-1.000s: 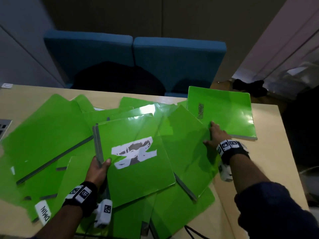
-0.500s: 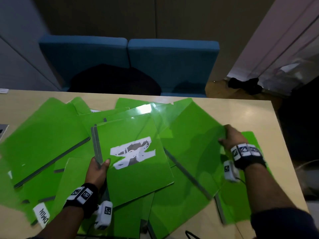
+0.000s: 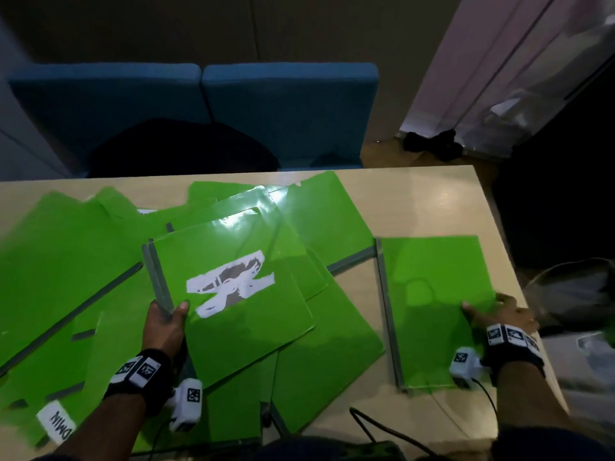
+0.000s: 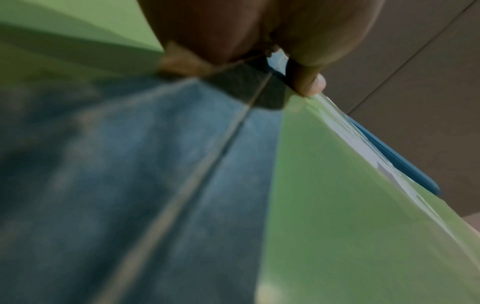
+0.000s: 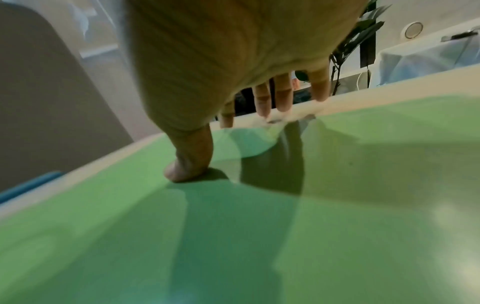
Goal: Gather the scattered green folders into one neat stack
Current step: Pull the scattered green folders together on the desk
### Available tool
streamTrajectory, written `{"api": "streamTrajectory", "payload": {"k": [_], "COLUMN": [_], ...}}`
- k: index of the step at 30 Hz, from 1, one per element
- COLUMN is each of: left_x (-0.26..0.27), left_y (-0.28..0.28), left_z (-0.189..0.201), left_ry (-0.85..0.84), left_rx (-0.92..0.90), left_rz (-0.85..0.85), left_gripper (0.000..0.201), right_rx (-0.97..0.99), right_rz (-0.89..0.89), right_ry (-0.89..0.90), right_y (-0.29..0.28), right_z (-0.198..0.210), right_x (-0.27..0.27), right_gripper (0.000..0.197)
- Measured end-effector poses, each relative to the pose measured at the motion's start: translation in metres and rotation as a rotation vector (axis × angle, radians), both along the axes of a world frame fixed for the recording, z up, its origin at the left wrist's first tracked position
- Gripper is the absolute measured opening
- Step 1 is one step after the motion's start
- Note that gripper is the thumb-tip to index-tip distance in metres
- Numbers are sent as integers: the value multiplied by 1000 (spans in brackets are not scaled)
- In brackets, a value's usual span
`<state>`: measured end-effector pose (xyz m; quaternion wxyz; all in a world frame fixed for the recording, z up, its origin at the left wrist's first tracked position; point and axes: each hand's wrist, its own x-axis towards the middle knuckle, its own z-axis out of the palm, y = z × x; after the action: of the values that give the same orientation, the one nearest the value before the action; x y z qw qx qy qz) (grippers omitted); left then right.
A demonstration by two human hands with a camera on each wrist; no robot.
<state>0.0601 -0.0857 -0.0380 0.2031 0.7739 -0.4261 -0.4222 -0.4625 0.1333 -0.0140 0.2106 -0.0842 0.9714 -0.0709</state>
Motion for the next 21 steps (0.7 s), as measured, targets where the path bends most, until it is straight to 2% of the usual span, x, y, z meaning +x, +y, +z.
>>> {"api": "streamTrajectory", "payload": {"k": [1, 2, 3, 4, 5, 8, 9, 10, 11, 13, 14, 17, 21], "left_x": [-1, -2, -3, -3, -4, -4, -5, -5, -6, -5, -3, -3, -4], "left_y": [0, 1, 1, 1, 1, 0, -1, -1, -2, -2, -1, 4, 12], "left_z": [1, 2, 2, 2, 2, 2, 3, 4, 5, 5, 4, 8, 11], "left_ry": [6, 11, 9, 2, -3, -21, -4, 24, 54, 100, 102, 71, 74], "left_rx": [-4, -12, -23, -42, -61, -109, -110, -111, -98, -67, -51, -20, -1], "left_rz": [2, 2, -4, -20, -37, -87, -96, -103, -102, -105, -112, -130, -149], "left_gripper": [27, 28, 29, 31, 33, 37, 37, 35, 33, 31, 31, 38, 47], "right_rx": [45, 49, 118, 159, 110, 89, 61, -17, -124, -297, -349, -401, -468], "right_rz": [16, 25, 46, 77, 33, 22, 22, -17, -25, -30, -55, -2, -31], "right_ry": [-14, -9, -35, -72, -129, -197, -259, -290, -303, -211, -189, -205, -302], "right_y": [14, 38, 49, 48, 48, 52, 38, 34, 32, 31, 33, 29, 25], "right_z": [-23, -77, -102, -104, -107, -98, -50, -25, -14, 5, 2, 7, -2], "right_x": [-11, -45, -58, -59, -55, -40, -3, 15, 24, 39, 39, 55, 72], "right_gripper": [92, 99, 111, 126, 135, 134, 131, 121, 99, 56, 47, 46, 43]}}
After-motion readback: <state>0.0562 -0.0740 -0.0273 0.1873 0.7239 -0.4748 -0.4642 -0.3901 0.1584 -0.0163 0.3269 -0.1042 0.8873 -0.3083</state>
